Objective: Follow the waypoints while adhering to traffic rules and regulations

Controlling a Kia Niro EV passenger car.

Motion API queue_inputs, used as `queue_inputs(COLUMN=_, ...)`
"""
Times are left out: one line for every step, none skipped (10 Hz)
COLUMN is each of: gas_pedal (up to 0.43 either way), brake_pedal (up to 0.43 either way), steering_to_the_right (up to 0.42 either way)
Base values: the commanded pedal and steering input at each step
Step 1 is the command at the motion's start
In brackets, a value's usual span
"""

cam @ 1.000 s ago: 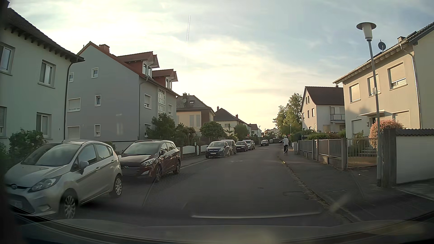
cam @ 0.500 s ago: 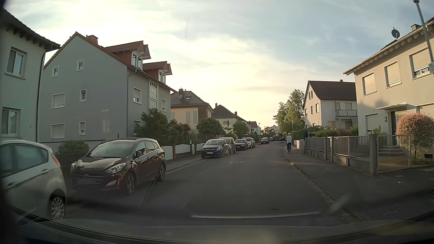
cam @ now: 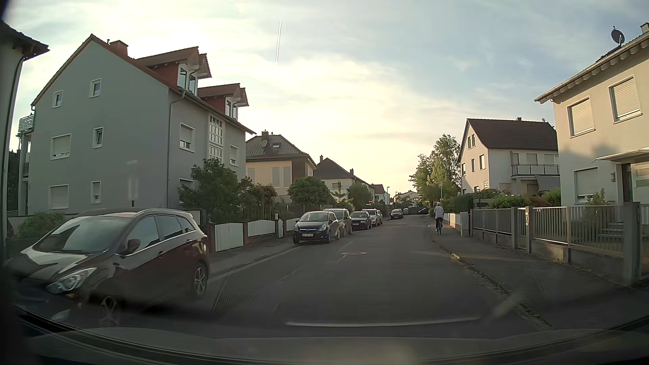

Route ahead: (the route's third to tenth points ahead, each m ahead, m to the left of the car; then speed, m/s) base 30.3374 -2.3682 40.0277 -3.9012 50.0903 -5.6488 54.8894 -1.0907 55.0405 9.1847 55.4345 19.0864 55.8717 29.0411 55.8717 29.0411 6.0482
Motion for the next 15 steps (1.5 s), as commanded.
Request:
queue_inputs(gas_pedal=0.087, brake_pedal=0.03, steering_to_the_right=0.008)
queue_inputs(gas_pedal=0.079, brake_pedal=0.03, steering_to_the_right=0.028)
queue_inputs(gas_pedal=0.047, brake_pedal=0.03, steering_to_the_right=0.053)
queue_inputs(gas_pedal=0.047, brake_pedal=0.03, steering_to_the_right=0.064)
queue_inputs(gas_pedal=0.047, brake_pedal=0.03, steering_to_the_right=0.068)
queue_inputs(gas_pedal=0.028, brake_pedal=0.03, steering_to_the_right=0.069)
queue_inputs(gas_pedal=0.008, brake_pedal=0.03, steering_to_the_right=0.069)
queue_inputs(gas_pedal=0.008, brake_pedal=0.03, steering_to_the_right=0.068)
queue_inputs(gas_pedal=0.008, brake_pedal=0.03, steering_to_the_right=0.067)
queue_inputs(gas_pedal=0.0, brake_pedal=0.03, steering_to_the_right=0.066)
queue_inputs(gas_pedal=0.0, brake_pedal=0.03, steering_to_the_right=0.065)
queue_inputs(gas_pedal=0.0, brake_pedal=0.03, steering_to_the_right=0.064)
queue_inputs(gas_pedal=0.0, brake_pedal=0.03, steering_to_the_right=0.064)
queue_inputs(gas_pedal=0.0, brake_pedal=0.03, steering_to_the_right=0.061)
queue_inputs(gas_pedal=0.0, brake_pedal=0.03, steering_to_the_right=0.056)
